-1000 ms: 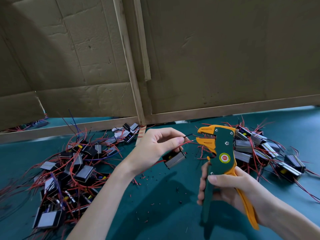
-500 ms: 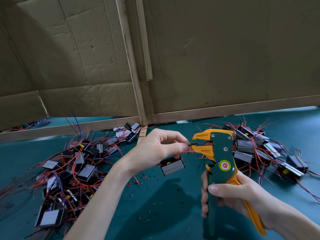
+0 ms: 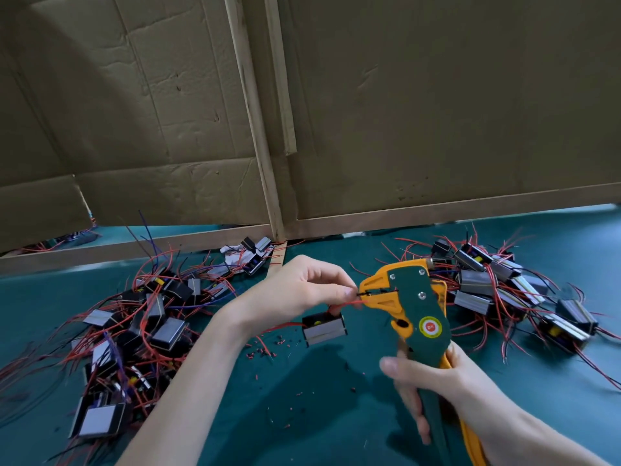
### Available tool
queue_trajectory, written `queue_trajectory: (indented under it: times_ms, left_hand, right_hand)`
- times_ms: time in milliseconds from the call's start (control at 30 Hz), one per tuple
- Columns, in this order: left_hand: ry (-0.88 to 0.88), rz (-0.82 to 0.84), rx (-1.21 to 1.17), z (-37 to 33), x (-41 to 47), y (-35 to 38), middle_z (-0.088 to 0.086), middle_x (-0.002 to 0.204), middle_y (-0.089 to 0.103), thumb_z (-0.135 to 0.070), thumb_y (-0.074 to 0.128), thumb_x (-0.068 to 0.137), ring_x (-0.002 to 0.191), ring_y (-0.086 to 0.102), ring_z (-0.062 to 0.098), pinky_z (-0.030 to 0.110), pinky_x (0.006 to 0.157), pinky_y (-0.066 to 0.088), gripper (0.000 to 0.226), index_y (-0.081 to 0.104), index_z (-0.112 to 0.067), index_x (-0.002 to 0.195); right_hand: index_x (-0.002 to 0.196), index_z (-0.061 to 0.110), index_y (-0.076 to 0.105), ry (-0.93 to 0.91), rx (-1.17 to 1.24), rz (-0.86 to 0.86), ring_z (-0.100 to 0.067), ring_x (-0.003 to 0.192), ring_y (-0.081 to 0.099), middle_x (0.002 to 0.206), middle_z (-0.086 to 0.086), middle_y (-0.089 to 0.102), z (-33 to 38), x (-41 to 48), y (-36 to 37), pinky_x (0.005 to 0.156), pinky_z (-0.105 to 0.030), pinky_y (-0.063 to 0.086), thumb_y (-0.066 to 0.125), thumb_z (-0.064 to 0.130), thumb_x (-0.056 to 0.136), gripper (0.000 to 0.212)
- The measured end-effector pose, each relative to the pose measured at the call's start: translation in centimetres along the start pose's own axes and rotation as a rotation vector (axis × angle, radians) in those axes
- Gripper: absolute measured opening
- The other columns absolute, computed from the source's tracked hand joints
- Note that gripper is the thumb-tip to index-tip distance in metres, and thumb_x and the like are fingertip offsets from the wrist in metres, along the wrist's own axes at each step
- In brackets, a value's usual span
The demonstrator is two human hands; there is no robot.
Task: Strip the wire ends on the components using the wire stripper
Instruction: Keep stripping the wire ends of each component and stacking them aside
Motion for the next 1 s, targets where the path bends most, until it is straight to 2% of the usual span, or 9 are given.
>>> queue_trajectory:
  times_ms: [133, 267, 533, 600, 667, 733, 800, 900, 1000]
  left_hand:
    - [-0.038, -0.045, 0.014, 1.2, 0.2, -0.8, 0.002, 0.071, 0.063, -0.016, 0.062, 0.092, 0.066, 0.054, 0.009, 0.022, 0.072, 0.043, 0.016, 0.072, -0.018, 0.080]
    - [-0.036, -0.124, 0.075, 1.5, 0.4, -1.9, -0.008, 0.071, 0.066, -0.018, 0.061, 0.093, 0.071, 0.059, 0.005, 0.018, 0.077, 0.046, 0.016, 0.073, -0.019, 0.082]
    - [0.164, -0.541, -0.081, -4.8, 5.2, -2.0, 0.005, 0.077, 0.070, -0.008, 0.058, 0.093, 0.068, 0.060, 0.006, 0.016, 0.066, 0.050, 0.014, 0.072, -0.007, 0.089]
    - [0.147, -0.512, -0.176, -5.7, 7.9, 0.4, 0.020, 0.093, 0.071, -0.004, 0.055, 0.095, 0.074, 0.062, 0.012, 0.023, 0.074, 0.054, 0.017, 0.069, 0.003, 0.101]
    - [0.113, -0.375, -0.236, -6.1, 10.0, 3.5, 0.023, 0.110, 0.068, -0.003, 0.052, 0.097, 0.087, 0.065, 0.019, 0.034, 0.090, 0.054, 0.025, 0.063, 0.003, 0.118]
    - [0.081, -0.265, -0.127, -6.3, 10.4, 5.3, 0.017, 0.120, 0.065, -0.009, 0.052, 0.098, 0.100, 0.066, 0.023, 0.038, 0.100, 0.048, 0.039, 0.050, -0.009, 0.137]
    - [0.072, -0.205, 0.027, -5.9, 9.5, 5.0, 0.009, 0.133, 0.058, -0.012, 0.051, 0.098, 0.101, 0.067, 0.023, 0.037, 0.099, 0.048, 0.048, 0.040, -0.016, 0.145]
    - [-0.026, -0.188, 0.265, -3.0, 6.8, 1.4, 0.006, 0.130, 0.059, -0.012, 0.047, 0.099, 0.098, 0.068, 0.021, 0.037, 0.093, 0.051, 0.038, 0.050, -0.019, 0.136]
    - [-0.280, -0.314, 0.650, 2.4, 2.7, -5.1, 0.004, 0.133, 0.059, -0.010, 0.042, 0.099, 0.111, 0.060, 0.023, 0.030, 0.094, 0.045, 0.038, 0.056, -0.025, 0.130]
  right_hand:
    - [0.082, 0.005, 0.070, 0.034, 0.263, 0.173, -0.039, 0.067, 0.064, 0.076, -0.026, 0.061, -0.1, 0.5, 1.2, 0.068, -0.051, 0.055, 0.094, 0.022, 0.054, 0.041]
    - [0.084, 0.002, 0.072, 0.056, 0.322, 0.075, -0.041, 0.070, 0.066, 0.078, -0.025, 0.062, -1.0, 1.4, -0.7, 0.070, -0.051, 0.056, 0.097, 0.018, 0.045, 0.049]
    - [0.077, 0.001, 0.074, 0.224, 0.439, -0.050, -0.040, 0.069, 0.067, 0.077, -0.025, 0.064, -3.6, 1.9, -2.2, 0.066, -0.050, 0.058, 0.082, 0.006, 0.046, 0.033]
    - [0.077, -0.001, 0.074, 0.252, 0.478, -0.064, -0.041, 0.069, 0.067, 0.078, -0.025, 0.064, -4.0, 1.9, -2.3, 0.066, -0.051, 0.058, 0.088, 0.004, 0.037, 0.042]
    - [0.077, -0.003, 0.074, 0.270, 0.508, -0.071, -0.041, 0.069, 0.068, 0.077, -0.025, 0.065, -4.1, 1.9, -2.3, 0.065, -0.052, 0.058, 0.093, 0.004, 0.027, 0.054]
    - [0.076, -0.003, 0.074, 0.272, 0.529, -0.079, -0.041, 0.067, 0.068, 0.076, -0.024, 0.065, -4.1, 2.1, -2.4, 0.064, -0.052, 0.058, 0.095, 0.005, 0.022, 0.059]
    - [0.075, -0.002, 0.074, 0.263, 0.532, -0.084, -0.040, 0.066, 0.068, 0.075, -0.025, 0.064, -4.0, 2.2, -2.6, 0.063, -0.052, 0.058, 0.093, 0.004, 0.023, 0.056]
    - [0.073, 0.000, 0.075, 0.240, 0.529, -0.086, -0.039, 0.066, 0.068, 0.076, -0.024, 0.064, -3.9, 2.4, -2.8, 0.062, -0.050, 0.058, 0.084, 0.004, 0.038, 0.036]
    - [0.074, 0.001, 0.075, 0.229, 0.525, -0.101, -0.039, 0.068, 0.068, 0.077, -0.023, 0.065, -3.9, 2.4, -3.2, 0.065, -0.050, 0.058, 0.081, 0.006, 0.044, 0.031]
Point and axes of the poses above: each hand's wrist, its own x-axis towards the middle knuckle, its own y-axis out of the palm, z = x × y, the point moved 10 cm from there along x, towards the middle knuckle
